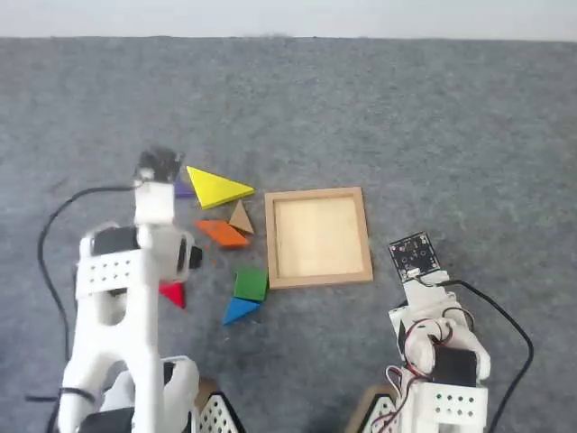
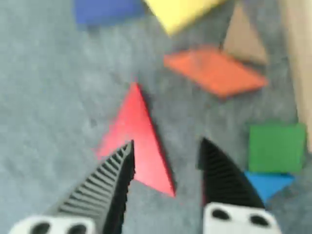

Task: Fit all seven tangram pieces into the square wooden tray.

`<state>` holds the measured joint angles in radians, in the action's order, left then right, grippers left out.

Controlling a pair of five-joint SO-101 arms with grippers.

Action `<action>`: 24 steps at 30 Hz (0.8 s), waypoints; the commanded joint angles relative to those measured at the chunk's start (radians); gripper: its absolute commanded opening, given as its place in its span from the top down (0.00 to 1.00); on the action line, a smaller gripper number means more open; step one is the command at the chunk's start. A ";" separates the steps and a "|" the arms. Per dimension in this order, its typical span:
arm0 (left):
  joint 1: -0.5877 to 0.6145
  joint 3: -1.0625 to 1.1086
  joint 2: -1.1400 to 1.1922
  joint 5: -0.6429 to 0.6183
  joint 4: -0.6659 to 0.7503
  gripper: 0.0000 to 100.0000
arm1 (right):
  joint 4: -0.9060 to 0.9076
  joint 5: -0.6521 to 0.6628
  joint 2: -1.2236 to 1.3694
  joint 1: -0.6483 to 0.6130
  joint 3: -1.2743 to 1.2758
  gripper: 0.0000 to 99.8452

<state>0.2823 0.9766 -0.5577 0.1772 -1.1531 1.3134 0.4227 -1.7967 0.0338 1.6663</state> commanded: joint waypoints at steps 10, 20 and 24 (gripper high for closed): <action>0.098 -0.116 0.295 -0.020 0.037 0.71 | 0.002 0.008 -0.016 -0.004 0.017 0.99; 0.284 -0.266 0.396 0.071 0.031 0.71 | 0.002 0.008 -0.016 -0.004 0.017 0.99; 0.288 -0.262 0.396 0.083 0.032 0.72 | 0.002 0.008 -0.016 -0.004 0.017 0.99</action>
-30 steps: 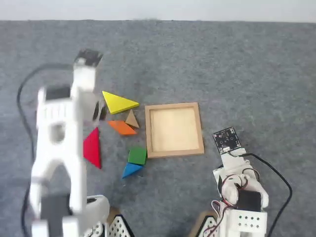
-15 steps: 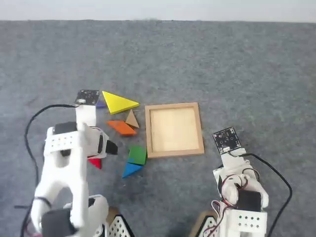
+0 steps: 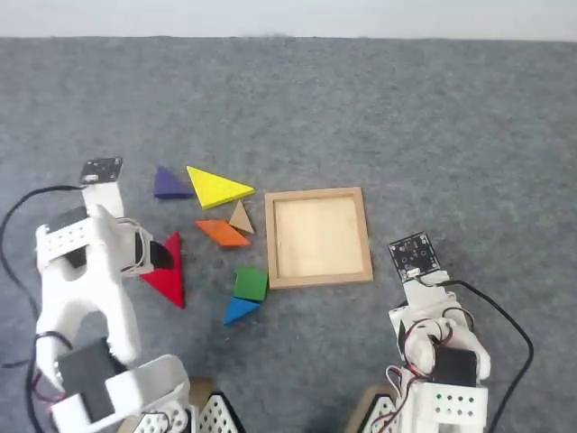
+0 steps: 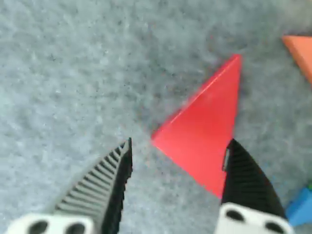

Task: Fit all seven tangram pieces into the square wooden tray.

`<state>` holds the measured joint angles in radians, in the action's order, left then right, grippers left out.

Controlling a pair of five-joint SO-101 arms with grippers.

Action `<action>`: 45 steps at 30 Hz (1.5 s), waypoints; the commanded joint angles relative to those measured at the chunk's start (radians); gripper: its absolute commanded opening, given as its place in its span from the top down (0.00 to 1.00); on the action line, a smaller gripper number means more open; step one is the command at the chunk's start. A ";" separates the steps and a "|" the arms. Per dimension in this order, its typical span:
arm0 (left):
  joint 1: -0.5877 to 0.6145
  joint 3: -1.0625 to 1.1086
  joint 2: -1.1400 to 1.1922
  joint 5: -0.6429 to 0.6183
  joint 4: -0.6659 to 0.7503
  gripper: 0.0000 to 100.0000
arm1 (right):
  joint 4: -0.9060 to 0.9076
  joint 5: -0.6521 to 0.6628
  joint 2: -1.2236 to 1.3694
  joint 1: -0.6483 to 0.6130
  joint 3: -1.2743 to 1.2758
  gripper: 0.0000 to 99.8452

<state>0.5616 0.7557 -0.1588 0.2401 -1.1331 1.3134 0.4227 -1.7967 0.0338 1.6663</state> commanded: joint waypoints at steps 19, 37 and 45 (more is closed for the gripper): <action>0.005 -0.242 0.315 0.052 0.018 0.72 | 0.002 0.008 -0.016 -0.004 0.017 0.99; -0.043 -0.251 0.384 0.044 -0.143 0.72 | 0.002 0.008 -0.016 -0.004 0.017 0.99; -0.046 -0.249 0.376 0.044 -0.123 0.76 | 0.002 0.008 -0.016 -0.004 0.017 0.99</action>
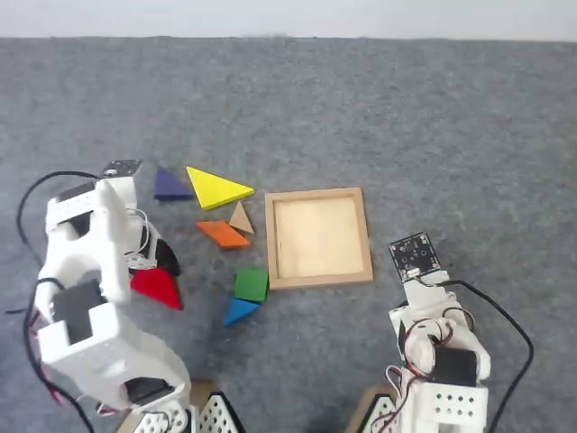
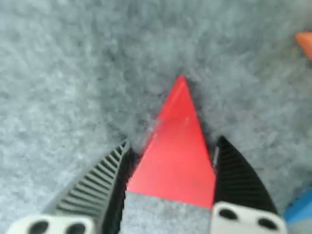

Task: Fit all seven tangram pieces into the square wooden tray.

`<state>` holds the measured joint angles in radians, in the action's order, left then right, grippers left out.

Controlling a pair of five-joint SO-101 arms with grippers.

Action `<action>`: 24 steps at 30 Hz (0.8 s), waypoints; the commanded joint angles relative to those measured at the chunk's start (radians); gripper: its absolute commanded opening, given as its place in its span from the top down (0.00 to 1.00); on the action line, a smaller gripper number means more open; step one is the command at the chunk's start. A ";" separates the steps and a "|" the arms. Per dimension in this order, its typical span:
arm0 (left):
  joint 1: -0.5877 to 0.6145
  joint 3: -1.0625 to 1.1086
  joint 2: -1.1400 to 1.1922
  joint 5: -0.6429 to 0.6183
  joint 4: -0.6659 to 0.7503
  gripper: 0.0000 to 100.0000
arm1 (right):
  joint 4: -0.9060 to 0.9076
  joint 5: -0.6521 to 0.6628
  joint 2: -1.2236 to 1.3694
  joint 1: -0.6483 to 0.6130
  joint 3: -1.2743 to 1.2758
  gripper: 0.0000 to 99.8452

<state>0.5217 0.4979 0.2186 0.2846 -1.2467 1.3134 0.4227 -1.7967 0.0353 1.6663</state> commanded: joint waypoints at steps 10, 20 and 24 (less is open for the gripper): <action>-0.011 0.079 -0.153 0.066 0.104 0.81 | 0.002 0.008 -0.016 -0.005 0.017 0.99; 0.020 0.176 -0.525 0.087 0.017 0.69 | 0.002 0.008 -0.016 -0.005 0.017 0.99; 0.029 0.278 -0.614 0.032 -0.098 0.70 | 0.002 0.008 -0.016 -0.005 0.017 0.99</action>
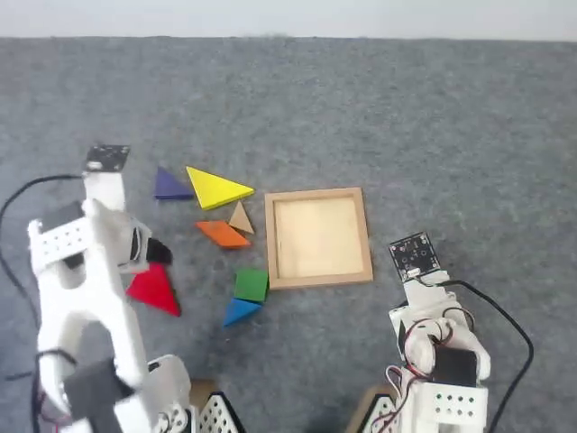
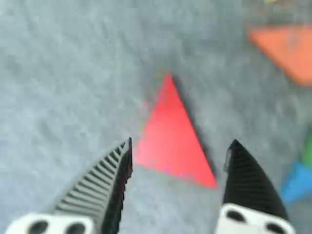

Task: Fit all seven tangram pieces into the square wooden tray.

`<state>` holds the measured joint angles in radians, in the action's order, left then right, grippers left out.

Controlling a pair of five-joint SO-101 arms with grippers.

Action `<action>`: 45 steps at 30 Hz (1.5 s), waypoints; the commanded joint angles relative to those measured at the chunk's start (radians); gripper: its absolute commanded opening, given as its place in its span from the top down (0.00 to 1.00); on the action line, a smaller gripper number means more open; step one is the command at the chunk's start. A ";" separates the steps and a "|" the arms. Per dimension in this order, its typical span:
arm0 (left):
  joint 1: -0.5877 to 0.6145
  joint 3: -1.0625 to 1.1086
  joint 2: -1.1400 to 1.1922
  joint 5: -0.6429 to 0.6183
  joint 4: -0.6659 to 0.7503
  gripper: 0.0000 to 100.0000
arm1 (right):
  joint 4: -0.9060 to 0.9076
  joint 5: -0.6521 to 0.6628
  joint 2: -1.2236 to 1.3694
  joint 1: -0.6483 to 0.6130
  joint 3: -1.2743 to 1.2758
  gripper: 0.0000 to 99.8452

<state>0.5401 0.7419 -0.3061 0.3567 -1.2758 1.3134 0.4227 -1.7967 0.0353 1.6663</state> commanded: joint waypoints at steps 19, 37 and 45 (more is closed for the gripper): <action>0.103 0.171 -0.094 -0.054 0.083 0.70 | 0.002 0.008 -0.016 -0.005 0.017 0.99; 0.106 0.222 -0.094 -0.081 0.100 0.70 | 0.002 0.008 -0.016 -0.005 0.017 0.99; 0.106 0.240 -0.092 -0.087 0.170 0.70 | 0.002 0.008 -0.016 -0.005 0.017 0.99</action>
<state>0.6490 0.9920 -0.3690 0.2677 -1.1423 1.3134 0.4227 -1.7967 0.0353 1.6663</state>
